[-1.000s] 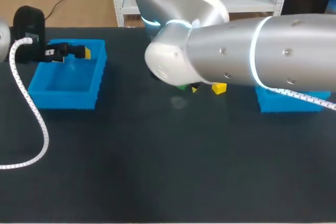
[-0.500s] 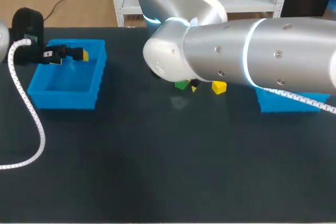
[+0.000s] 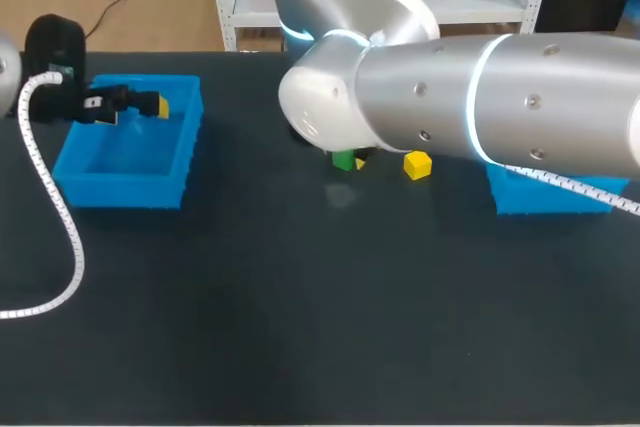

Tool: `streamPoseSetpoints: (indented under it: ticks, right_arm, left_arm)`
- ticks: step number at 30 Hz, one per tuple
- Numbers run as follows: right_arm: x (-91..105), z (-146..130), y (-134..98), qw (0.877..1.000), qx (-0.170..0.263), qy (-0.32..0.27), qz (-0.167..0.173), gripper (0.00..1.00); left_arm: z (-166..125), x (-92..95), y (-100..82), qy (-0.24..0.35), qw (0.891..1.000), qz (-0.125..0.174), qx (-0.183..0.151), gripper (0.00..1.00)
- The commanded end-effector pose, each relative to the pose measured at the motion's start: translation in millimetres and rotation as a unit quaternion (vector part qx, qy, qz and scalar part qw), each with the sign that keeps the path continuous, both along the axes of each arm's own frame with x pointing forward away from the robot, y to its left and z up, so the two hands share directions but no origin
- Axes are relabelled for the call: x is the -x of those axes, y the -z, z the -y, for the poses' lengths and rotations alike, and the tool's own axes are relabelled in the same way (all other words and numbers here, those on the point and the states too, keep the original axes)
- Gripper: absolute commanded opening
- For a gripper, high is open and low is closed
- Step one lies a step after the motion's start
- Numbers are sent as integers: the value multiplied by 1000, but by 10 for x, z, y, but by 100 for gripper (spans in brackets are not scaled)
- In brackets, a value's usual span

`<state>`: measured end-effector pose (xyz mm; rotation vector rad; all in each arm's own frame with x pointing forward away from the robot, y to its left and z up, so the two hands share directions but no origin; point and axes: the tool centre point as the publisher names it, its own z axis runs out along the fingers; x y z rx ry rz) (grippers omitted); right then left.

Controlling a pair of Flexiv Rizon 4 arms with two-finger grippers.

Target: Put the green cubes in the right bin and the yellow cubes in the left bin.

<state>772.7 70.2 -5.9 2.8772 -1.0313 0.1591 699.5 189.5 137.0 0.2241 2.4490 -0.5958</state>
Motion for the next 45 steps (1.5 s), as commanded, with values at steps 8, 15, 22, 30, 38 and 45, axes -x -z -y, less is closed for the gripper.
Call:
streamPoseSetpoints:
  ticks: [8, 15, 22, 30, 38, 45]
  right_arm:
    - [-36, -10, -41, 999, -23, 22, -7, 0]
    - [-52, 2, -267, 997, -57, 44, 2, 0]
    - [-146, 118, -1000, 983, -151, 89, 57, 0]
    - [-259, 971, -1713, 937, -253, 208, 125, 0]
    - [-300, 1954, -1689, 865, -323, 365, 119, 0]
    - [-369, 2538, -1360, 800, -357, 476, 82, 0]
  left_arm:
    - [36, -22, -61, 1, 1000, 25, 6, 100]
    - [36, -22, -61, 1, 1000, 25, 6, 100]
    - [36, -22, -61, 1, 1000, 25, 6, 100]
    - [36, -22, -61, 1, 1000, 25, 6, 100]
    - [36, -22, -61, 1, 1000, 25, 6, 100]
    - [36, -22, -61, 1, 1000, 25, 6, 100]
